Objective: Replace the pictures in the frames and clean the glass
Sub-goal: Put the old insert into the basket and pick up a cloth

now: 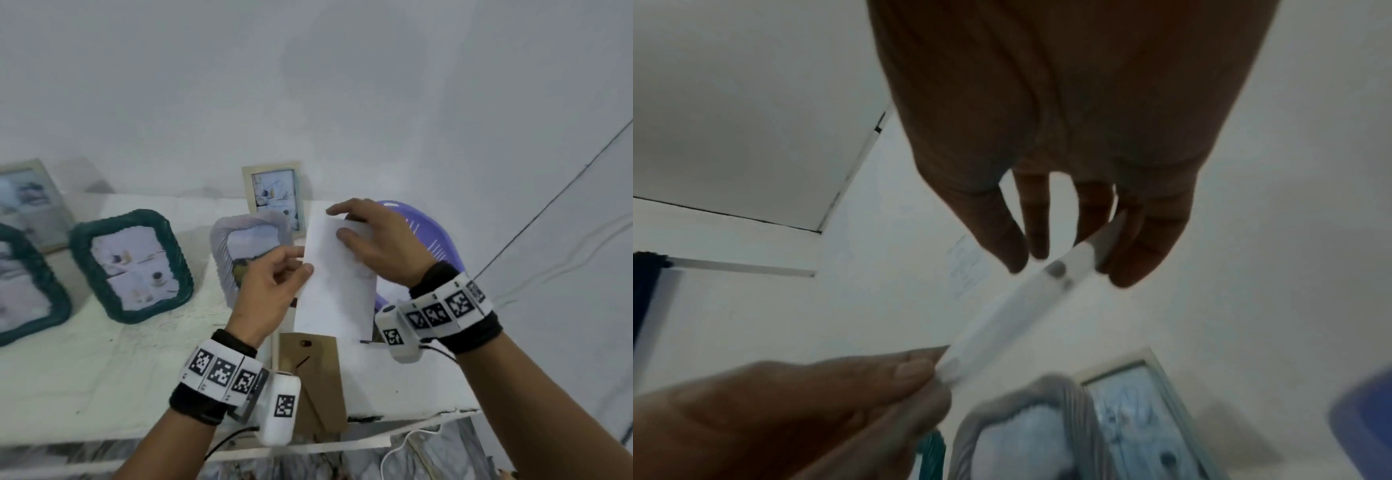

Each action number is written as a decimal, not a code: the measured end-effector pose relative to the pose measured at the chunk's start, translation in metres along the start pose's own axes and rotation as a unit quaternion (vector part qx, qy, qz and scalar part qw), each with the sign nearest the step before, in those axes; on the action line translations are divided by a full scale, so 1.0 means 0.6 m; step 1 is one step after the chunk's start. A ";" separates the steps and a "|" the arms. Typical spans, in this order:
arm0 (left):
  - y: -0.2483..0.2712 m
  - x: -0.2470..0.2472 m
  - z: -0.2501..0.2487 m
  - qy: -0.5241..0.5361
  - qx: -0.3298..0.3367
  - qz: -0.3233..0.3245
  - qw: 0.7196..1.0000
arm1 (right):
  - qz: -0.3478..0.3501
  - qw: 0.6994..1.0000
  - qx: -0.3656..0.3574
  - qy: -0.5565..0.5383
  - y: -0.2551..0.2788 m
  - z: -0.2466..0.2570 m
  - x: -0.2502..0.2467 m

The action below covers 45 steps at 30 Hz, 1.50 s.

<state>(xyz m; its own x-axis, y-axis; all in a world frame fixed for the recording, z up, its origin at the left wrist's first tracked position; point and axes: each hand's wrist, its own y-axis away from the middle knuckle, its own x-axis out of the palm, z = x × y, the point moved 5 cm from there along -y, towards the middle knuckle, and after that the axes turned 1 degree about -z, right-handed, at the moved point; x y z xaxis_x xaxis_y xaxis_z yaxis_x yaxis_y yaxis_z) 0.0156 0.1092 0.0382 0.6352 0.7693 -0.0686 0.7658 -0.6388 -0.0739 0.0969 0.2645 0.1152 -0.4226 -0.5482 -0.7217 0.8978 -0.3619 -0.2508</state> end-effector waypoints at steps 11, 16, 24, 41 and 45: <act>0.087 -0.169 0.131 -0.045 -0.122 -0.028 0.991 | -0.002 0.925 0.234 -0.298 0.165 -0.025 0.244; 0.123 -0.242 0.183 -0.253 -0.035 -0.014 0.967 | 0.021 0.948 0.221 -0.228 0.203 -0.016 0.296; 0.167 -0.267 0.244 -0.310 0.039 0.081 0.947 | 0.053 0.967 0.248 0.019 0.227 -0.010 0.337; 0.171 -0.267 0.262 -0.343 0.086 0.063 0.933 | 0.004 0.966 0.185 0.179 0.236 0.020 0.338; 0.173 -0.268 0.264 -0.337 0.089 0.057 0.936 | 0.007 0.935 0.239 0.261 0.251 -0.013 0.306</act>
<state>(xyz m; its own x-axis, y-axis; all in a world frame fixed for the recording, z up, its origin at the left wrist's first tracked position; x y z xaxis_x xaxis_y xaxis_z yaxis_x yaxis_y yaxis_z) -0.0232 -0.0818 -0.1162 0.4573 0.5569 -0.6933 0.6300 -0.7531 -0.1895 0.1554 0.1156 -0.0601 -0.1826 -0.1577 -0.9705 0.6926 -0.7212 -0.0131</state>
